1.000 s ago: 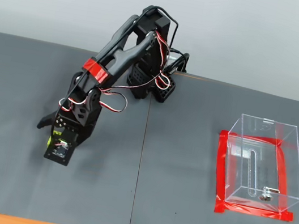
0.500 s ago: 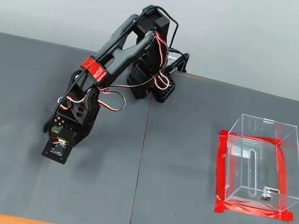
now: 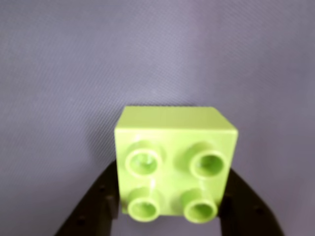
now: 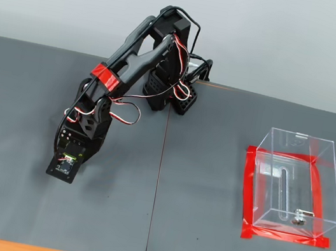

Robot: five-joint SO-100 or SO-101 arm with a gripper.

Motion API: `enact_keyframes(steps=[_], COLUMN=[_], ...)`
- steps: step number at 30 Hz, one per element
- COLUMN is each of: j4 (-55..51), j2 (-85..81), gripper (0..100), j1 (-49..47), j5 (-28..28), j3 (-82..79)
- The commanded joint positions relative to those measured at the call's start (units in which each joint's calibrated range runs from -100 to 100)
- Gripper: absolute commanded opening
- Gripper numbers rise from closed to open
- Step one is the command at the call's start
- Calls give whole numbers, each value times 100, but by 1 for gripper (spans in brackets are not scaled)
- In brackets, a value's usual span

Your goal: Pick the green lego block and place it into the transparent box

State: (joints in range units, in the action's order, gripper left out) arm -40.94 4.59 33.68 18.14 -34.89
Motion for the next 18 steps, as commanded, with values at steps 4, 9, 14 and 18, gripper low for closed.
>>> enact_keyframes(steps=[4, 9, 14, 18], j4=[-4, -12, -12, -12], j2=[-743, -1430, -2108, -2650], gripper=[9, 9, 9, 9], j1=[38, -22, -231, -514], j5=[-139, -624, -848, -1098], j3=[165, 219, 228, 318])
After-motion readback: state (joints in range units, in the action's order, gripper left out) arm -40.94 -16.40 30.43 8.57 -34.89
